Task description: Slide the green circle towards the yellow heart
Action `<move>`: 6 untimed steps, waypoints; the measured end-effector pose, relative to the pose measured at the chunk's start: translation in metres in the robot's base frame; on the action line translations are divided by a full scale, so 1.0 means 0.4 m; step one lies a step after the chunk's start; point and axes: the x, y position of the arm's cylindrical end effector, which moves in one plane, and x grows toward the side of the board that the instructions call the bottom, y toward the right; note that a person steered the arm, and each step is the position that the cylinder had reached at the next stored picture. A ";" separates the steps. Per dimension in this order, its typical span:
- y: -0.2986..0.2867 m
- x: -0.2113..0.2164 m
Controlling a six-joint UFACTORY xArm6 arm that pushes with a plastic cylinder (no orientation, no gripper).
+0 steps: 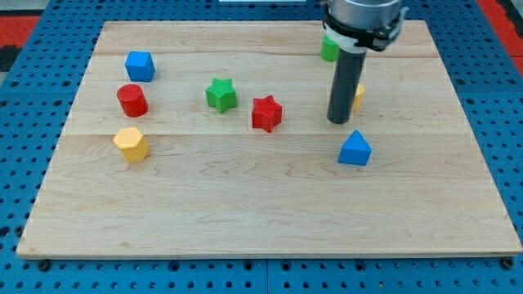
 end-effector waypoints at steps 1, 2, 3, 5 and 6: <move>0.174 -0.008; 0.359 -0.130; 0.304 -0.344; 0.034 -0.524; 0.025 -0.418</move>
